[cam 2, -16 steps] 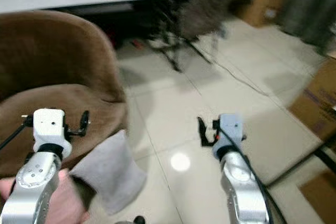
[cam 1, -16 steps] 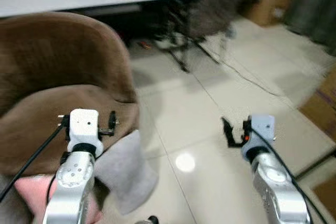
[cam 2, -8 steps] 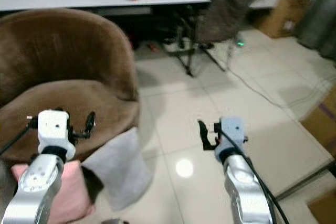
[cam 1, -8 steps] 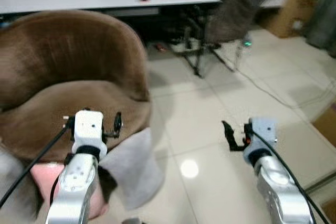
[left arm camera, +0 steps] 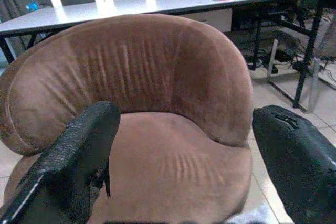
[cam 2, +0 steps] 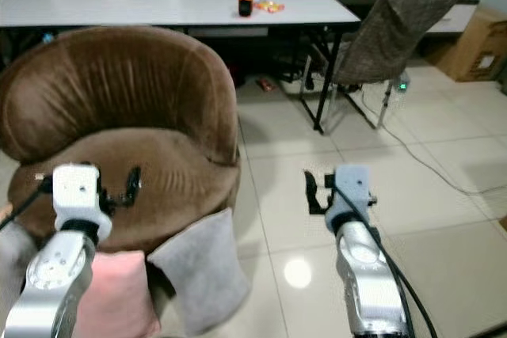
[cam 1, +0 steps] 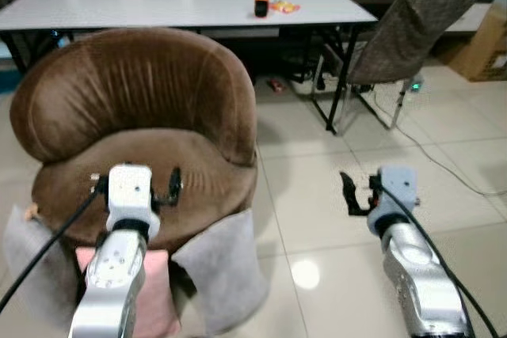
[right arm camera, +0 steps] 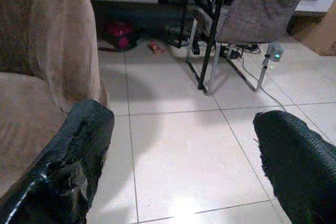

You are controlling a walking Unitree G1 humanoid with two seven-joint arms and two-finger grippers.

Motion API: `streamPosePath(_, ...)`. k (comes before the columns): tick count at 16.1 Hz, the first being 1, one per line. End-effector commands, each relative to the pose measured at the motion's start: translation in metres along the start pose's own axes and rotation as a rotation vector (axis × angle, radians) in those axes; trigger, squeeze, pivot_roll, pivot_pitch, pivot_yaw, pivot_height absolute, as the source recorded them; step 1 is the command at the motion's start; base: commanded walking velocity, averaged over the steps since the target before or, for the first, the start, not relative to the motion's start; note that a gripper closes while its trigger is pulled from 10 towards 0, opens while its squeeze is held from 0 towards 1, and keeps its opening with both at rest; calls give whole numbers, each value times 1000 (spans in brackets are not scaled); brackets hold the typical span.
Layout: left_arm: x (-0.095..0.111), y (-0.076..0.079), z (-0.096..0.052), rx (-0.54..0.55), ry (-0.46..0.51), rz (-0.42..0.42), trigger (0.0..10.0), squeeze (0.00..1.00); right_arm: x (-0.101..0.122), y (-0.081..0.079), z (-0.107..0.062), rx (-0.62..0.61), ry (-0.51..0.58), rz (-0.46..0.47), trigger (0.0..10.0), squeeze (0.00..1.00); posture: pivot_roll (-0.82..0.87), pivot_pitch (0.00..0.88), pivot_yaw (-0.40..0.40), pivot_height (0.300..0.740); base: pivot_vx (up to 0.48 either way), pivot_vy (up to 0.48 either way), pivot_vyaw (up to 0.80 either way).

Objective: Move the pillow to the sofa from floor

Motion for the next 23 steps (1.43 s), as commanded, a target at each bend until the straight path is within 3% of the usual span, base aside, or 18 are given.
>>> streamPosePath(1, 0, -6, 0, 18, -4, 12, 10000, 0, 3, -8, 4, 28, 3, 17, 10000, 0, 52, 0, -51, 740, 300, 0, 0)
streamPosePath(9, -3, -13, -3, 71, -16, 3, 10000, 0, 11, -18, 4, 88, 45, 8, 10000, 0, 55, 0, -55, 740, 221, 0, 0)
streamPosePath(12, -2, -14, -3, 68, -7, 20, 10000, 0, 11, -20, 3, 103, 47, 30, 10000, 0, 58, 0, -54, 740, 0, 0, 800)
streamPosePath(20, -1, -15, -4, 78, -5, 33, 10000, 0, 13, -25, 5, 130, 56, 14, 10000, 0, 66, 0, -64, 740, 0, -474, 800)
streamPosePath(23, -1, -18, -6, 98, 5, 26, 10000, 0, 13, -28, 5, 132, 58, 12, 10000, 0, 72, 0, -69, 740, 0, -260, 0)
Point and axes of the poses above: a point about 5 cm out from each wrist's last joint towards the gripper, its own z axis pointing out of the wrist towards the gripper, its own x axis along the axis of the wrist's last joint, y = z × x, the point moved 4 cm from there along z, pointing out of the wrist towards the gripper, and after that the axes turned 3 degrees about z, right-handed, at the moved point
